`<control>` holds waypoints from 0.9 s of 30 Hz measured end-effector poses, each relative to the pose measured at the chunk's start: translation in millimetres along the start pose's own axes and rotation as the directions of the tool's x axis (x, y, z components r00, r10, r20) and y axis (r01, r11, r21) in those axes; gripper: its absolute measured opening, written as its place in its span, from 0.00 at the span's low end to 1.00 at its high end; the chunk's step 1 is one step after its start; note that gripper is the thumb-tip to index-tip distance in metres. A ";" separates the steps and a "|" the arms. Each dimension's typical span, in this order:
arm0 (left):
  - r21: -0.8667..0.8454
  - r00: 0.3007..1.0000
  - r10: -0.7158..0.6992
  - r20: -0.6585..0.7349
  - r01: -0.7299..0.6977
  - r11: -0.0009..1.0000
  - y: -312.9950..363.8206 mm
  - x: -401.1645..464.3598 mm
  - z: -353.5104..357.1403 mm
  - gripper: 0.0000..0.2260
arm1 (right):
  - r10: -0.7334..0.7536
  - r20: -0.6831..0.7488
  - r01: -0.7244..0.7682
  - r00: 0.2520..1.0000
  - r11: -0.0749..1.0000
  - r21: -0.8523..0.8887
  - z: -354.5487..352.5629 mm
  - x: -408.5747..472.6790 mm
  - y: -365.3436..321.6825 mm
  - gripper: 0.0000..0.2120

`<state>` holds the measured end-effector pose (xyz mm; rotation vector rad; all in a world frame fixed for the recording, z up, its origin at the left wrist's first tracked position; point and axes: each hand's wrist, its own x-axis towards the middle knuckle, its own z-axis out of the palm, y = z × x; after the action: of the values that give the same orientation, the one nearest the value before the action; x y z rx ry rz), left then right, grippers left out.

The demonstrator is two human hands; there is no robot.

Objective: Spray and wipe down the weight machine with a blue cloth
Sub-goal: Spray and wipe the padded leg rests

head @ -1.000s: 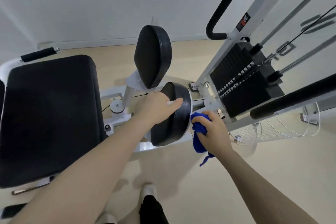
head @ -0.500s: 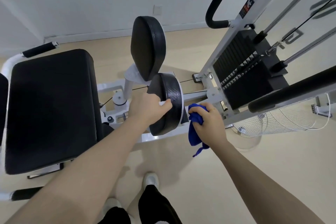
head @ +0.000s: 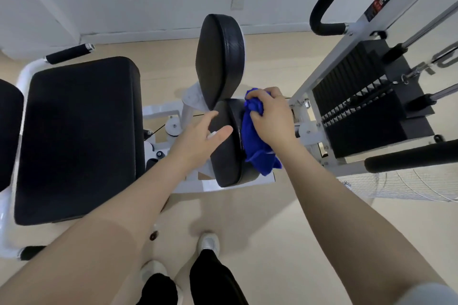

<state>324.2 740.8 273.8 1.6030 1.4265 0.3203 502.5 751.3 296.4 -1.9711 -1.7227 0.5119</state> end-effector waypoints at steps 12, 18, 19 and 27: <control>-0.512 0.923 -0.275 0.268 0.378 0.771 1.5 32.9 12.2 0.29 | 0.048 0.176 -0.022 0.983 0.989 -0.143 19.0 34.8 -10.6 0.18; -0.574 0.929 -0.212 0.303 0.355 0.738 -5.5 51.0 12.5 0.26 | 0.055 0.433 -0.030 0.900 0.998 -0.062 -22.7 17.0 -8.0 0.13; -0.595 0.932 -0.209 0.298 0.352 0.722 -4.4 55.6 12.9 0.26 | 0.023 0.467 0.009 0.884 0.998 -0.065 -26.2 10.6 -6.4 0.13; -0.574 0.912 -0.211 0.353 0.389 0.721 -19.3 94.5 15.3 0.29 | 0.186 0.447 -0.069 0.875 0.962 -0.265 38.5 94.4 13.2 0.10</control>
<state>350.3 814.9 215.8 0.7988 1.1704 0.3335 504.9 847.4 259.8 -2.2835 -2.0270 0.9314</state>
